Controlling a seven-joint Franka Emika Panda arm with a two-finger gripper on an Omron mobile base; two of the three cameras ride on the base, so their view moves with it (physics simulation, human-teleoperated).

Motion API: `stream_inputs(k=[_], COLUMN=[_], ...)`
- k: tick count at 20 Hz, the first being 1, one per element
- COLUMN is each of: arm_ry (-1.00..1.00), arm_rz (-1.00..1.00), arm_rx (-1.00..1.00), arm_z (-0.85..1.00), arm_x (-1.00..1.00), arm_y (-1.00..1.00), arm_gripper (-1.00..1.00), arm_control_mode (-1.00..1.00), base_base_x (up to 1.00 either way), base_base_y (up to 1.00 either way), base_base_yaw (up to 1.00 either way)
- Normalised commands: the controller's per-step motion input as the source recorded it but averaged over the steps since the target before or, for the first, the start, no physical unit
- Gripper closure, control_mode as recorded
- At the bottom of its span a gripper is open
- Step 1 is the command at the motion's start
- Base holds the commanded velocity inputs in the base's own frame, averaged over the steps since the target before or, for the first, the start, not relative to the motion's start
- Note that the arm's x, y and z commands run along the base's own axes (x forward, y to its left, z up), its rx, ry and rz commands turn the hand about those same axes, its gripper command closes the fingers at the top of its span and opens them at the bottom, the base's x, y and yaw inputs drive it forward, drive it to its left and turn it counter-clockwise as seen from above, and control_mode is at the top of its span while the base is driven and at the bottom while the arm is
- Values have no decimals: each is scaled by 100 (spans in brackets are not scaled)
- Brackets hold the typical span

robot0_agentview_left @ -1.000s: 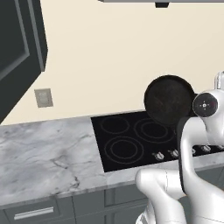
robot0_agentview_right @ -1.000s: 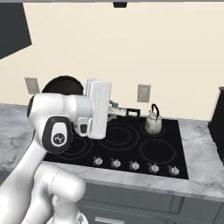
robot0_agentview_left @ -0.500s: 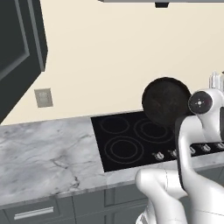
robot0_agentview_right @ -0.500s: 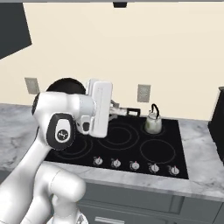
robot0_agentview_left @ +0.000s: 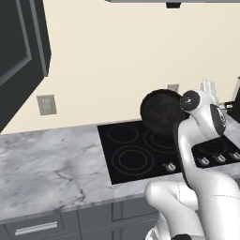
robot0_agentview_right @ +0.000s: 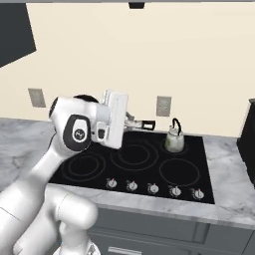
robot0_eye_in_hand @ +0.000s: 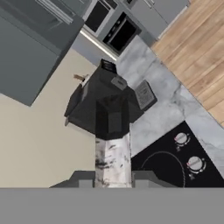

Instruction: Pick the pan from the cabinet and place it on the stove. Then turn on the stove burner for the pan.

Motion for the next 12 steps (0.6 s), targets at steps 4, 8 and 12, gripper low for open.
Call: stream_inputs(k=[4,8,12], arm_ry=[10,5,4], arm_rz=[-1,-2,-3], arm_rx=[0,0,0], arm_z=[-24,-30,-35], arm_x=[57,48,43], arm_y=[22,8,13], arm_gripper=[100,100,100], arm_control_mode=[-100,-100,-100], base_base_x=[0,0,0], base_base_y=[0,0,0], base_base_yaw=[0,0,0])
